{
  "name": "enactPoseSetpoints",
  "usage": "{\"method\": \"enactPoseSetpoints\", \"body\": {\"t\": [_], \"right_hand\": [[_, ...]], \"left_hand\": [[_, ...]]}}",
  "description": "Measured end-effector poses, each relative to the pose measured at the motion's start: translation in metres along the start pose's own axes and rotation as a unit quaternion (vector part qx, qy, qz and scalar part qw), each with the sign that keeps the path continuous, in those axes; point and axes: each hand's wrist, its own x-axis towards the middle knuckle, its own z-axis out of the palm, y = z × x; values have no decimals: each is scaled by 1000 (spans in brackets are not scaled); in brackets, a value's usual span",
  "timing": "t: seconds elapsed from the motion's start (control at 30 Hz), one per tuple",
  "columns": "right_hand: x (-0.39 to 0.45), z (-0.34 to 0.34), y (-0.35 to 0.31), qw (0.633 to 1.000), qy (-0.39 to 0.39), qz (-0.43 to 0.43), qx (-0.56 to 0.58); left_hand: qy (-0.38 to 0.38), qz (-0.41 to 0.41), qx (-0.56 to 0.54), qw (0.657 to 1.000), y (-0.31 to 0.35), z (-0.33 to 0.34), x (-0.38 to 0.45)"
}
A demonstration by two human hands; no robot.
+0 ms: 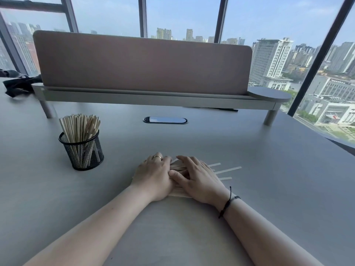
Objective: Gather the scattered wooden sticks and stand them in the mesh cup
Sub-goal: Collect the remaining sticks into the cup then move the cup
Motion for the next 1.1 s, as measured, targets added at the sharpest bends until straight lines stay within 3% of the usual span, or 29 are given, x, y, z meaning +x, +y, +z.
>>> {"method": "enactPoseSetpoints", "body": {"t": [0.37, 0.73, 0.83, 0.97, 1.1], "right_hand": [[-2, -3, 2, 996, 32, 14, 78], [-3, -11, 11, 963, 152, 43, 217], [-4, -19, 17, 967, 176, 58, 175], [-5, -34, 32, 970, 201, 134, 22], [-4, -31, 56, 969, 94, 228, -30]], "left_hand": [[73, 53, 7, 996, -1, 0, -4], [107, 49, -5, 993, -7, -3, -5], [168, 72, -16, 983, -19, 3, -3], [240, 94, -33, 966, -26, 6, -2], [243, 53, -53, 967, -28, 1, -4]]}}
